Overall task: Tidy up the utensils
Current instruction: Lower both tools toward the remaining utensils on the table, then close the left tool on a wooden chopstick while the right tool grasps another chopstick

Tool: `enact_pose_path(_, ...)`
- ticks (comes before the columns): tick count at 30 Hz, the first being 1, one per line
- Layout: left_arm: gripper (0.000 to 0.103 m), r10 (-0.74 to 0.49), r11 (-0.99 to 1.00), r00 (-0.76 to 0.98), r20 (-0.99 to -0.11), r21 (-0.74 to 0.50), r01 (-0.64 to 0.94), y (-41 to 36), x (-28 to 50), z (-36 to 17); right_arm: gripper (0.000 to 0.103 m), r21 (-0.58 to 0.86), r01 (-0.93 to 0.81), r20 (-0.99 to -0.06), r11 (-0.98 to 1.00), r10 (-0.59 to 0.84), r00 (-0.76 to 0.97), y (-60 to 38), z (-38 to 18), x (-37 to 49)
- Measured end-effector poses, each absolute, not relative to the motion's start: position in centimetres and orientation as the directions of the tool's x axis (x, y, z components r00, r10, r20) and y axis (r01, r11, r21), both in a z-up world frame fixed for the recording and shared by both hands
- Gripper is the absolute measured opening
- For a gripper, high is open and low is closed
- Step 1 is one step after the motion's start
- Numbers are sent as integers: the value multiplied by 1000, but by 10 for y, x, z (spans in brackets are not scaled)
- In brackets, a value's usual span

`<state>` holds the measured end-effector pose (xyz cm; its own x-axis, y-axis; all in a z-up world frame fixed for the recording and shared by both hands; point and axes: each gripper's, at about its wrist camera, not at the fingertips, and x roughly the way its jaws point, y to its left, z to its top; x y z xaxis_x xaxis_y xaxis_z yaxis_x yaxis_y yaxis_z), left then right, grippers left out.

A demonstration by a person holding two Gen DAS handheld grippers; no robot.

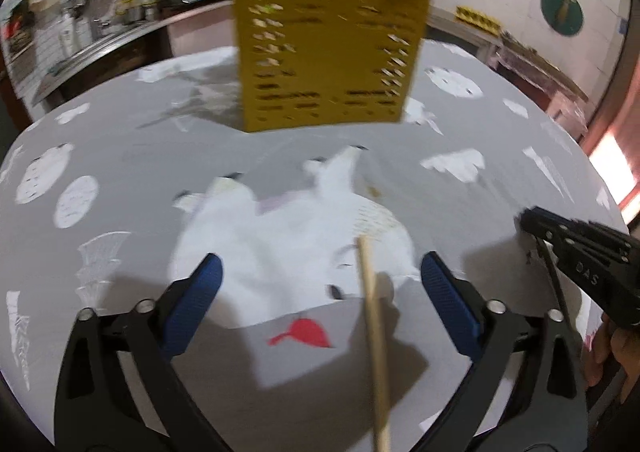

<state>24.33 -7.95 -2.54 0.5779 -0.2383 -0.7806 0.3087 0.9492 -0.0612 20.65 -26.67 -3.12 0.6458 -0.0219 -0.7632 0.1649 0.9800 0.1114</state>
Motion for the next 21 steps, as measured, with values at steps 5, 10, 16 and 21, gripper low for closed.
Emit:
enact_pose_path(5, 62, -228, 951, 531, -816, -69, 303, -88, 252, -36, 10, 117, 158, -763, 980, -13, 647, -268, -34, 208)
enact_pose_path(10, 35, -223, 953, 516, -827, -74, 293, -92, 256, -35, 10, 116, 147, -761, 982, -7, 649, -263, -34, 209)
enact_pose_path(16, 14, -173, 953, 523, -835, -7, 303, -101, 255, -33, 10, 104, 133, -761, 986, -7, 649, -256, -32, 212)
enact_pose_path(21, 4, -205, 954, 514, -833, -53, 295, -93, 258, -30, 10, 110, 124, -753, 986, 1, 658, -252, -27, 208)
